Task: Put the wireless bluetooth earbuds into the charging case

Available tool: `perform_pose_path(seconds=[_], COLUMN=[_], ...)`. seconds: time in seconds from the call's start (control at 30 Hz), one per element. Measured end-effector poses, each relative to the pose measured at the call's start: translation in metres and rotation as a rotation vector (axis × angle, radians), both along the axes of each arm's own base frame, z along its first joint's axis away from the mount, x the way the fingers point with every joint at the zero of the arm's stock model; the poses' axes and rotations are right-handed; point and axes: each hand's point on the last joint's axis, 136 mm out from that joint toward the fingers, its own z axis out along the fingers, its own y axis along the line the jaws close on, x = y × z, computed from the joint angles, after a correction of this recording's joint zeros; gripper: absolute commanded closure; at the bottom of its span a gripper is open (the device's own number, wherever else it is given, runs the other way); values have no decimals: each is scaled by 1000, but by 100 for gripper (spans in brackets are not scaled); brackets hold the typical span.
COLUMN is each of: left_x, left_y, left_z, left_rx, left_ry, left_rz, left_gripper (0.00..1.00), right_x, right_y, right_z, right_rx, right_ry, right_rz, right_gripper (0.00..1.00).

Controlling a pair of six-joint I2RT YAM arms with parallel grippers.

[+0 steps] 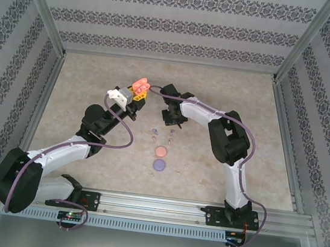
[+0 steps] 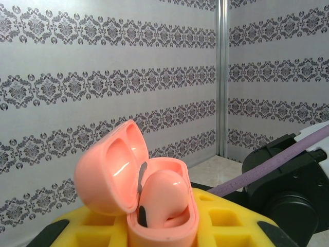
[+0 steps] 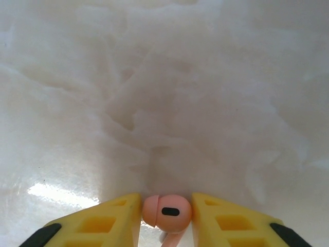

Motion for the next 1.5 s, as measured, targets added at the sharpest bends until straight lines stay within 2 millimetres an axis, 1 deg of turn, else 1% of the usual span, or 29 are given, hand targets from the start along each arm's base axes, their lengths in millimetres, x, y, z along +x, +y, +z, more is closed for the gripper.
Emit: perform_pose_path(seconds=[0.27, 0.37, 0.43, 0.5, 0.57, 0.67, 0.87, 1.0, 1.13, 1.23, 1.33, 1.43, 1.5], left_x=[0, 0, 0, -1, -2, -3, -5, -8, -11, -13, -16, -18, -18], left_y=[0, 0, -1, -1, -3, -4, -7, -10, -15, -18, -22, -25, -26], left_z=[0, 0, 0, 0, 0, 0, 0, 0, 4, 6, 9, 14, 17], left_rx=[-8, -8, -8, -7, -5, -4, 1, 6, 11, 15, 18, 15, 10], left_ry=[5, 6, 6, 5, 5, 4, 2, -1, -11, -18, -23, -30, -35], left_rz=[-5, -5, -7, -13, -21, -29, -50, -73, -107, -132, -160, -180, -187], left_gripper=[100, 100, 100, 100, 100, 100, 100, 100, 100, 100, 100, 100, 100], right_x=[0, -4, -7, -7, -4, 2, 7, 3, -11, -27, -42, -54, -58], right_y=[0, -4, -7, -9, -8, -5, -3, -4, 1, 10, 20, 28, 32], right_z=[1, 3, 9, 21, 39, 79, 172, 236, 292, 325, 350, 367, 375], right_rx=[7, 9, 14, 27, 50, 103, 230, 308, 378, 428, 480, 529, 563], right_ry=[-10, -16, -28, -53, -97, -189, -406, -557, -689, -768, -825, -857, -867], right_rz=[-1, -3, -6, -6, -8, -9, 16, 47, 96, 154, 207, 246, 264], right_gripper=[73, 73, 73, 74, 74, 74, 73, 72, 72, 72, 72, 72, 71])
